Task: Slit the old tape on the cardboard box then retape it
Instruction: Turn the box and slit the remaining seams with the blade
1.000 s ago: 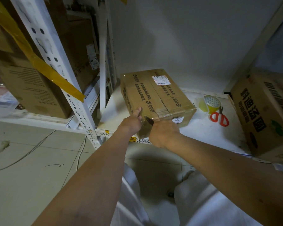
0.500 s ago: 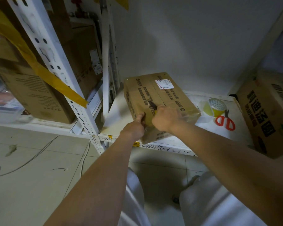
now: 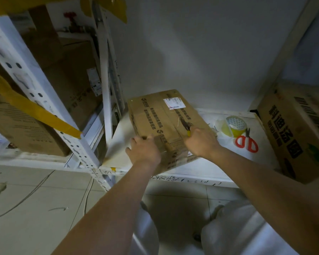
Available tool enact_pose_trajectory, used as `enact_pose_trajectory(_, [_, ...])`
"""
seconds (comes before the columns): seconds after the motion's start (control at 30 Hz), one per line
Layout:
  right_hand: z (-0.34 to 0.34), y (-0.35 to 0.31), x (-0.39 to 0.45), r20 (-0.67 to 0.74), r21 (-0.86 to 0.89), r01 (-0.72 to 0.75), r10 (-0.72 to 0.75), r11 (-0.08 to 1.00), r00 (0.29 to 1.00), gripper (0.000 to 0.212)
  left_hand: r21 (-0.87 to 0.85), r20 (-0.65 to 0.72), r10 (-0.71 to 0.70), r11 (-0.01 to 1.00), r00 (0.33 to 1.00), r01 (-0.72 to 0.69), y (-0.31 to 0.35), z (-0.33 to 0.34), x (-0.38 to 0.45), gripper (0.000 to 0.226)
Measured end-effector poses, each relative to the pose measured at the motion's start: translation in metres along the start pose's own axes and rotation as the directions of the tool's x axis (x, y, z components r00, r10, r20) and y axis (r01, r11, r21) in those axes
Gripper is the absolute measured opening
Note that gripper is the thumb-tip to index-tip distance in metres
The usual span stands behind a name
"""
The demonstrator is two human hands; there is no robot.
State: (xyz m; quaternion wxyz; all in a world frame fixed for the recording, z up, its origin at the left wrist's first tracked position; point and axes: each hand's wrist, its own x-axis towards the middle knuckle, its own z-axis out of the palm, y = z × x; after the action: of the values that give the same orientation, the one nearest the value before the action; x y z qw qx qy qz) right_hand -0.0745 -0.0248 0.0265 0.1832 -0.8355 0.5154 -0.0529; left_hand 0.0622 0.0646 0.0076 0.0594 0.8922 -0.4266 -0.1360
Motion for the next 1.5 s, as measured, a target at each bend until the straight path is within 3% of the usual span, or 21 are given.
enact_pose_trajectory(0.13, [-0.018, 0.035, 0.020, -0.065, 0.021, -0.089, 0.090, 0.996, 0.994, 0.022, 0.047, -0.109, 0.072, 0.997, 0.991, -0.067, 0.024, 0.008, 0.011, 0.045])
enact_pose_trajectory(0.3, [-0.030, 0.075, 0.040, -0.094, -0.001, -0.189, 0.188, 0.982, 0.978, 0.030, 0.019, -0.090, 0.197, 0.980, 0.976, -0.196, 0.067, 0.019, 0.027, 0.046])
enact_pose_trajectory(0.43, [-0.030, 0.101, 0.057, -0.092, -0.029, -0.242, 0.239, 0.970, 0.967, 0.025, 0.006, -0.097, 0.252, 0.967, 0.963, -0.253, 0.099, 0.026, 0.046, 0.041])
enact_pose_trajectory(0.7, [-0.019, 0.140, 0.074, 0.055, -0.073, -0.386, 0.391, 0.919, 0.919, 0.042, 0.079, -0.047, 0.282, 0.957, 0.958, -0.278, 0.118, 0.047, 0.051, 0.050])
enact_pose_trajectory(0.83, [-0.014, 0.147, 0.076, 0.104, -0.045, -0.475, 0.477, 0.879, 0.873, 0.040, 0.088, -0.036, 0.281, 0.957, 0.959, -0.277, 0.117, 0.047, 0.051, 0.052])
enact_pose_trajectory(0.97, [-0.011, 0.144, 0.074, 0.051, 0.050, -0.532, 0.530, 0.845, 0.846, 0.053, 0.086, -0.019, 0.289, 0.954, 0.957, -0.286, 0.114, 0.046, 0.049, 0.053])
enact_pose_trajectory(1.03, [-0.013, 0.137, 0.076, 0.042, 0.111, -0.513, 0.512, 0.851, 0.858, 0.048, 0.075, -0.013, 0.299, 0.952, 0.954, -0.297, 0.111, 0.046, 0.047, 0.053])
enact_pose_trajectory(1.13, [-0.018, 0.119, 0.077, 0.121, 0.251, -0.462, 0.446, 0.850, 0.887, 0.023, 0.044, -0.006, 0.311, 0.949, 0.950, -0.311, 0.101, 0.042, 0.039, 0.052])
enact_pose_trajectory(1.27, [-0.017, 0.095, 0.071, 0.165, 0.369, -0.421, 0.388, 0.829, 0.907, 0.023, 0.042, -0.017, 0.272, 0.962, 0.962, -0.271, 0.085, 0.034, 0.026, 0.056])
enact_pose_trajectory(1.5, [-0.011, 0.067, 0.043, 0.165, 0.205, -0.355, 0.326, 0.912, 0.931, 0.015, 0.142, 0.066, 0.210, 0.966, 0.975, -0.218, 0.043, 0.020, 0.011, 0.084])
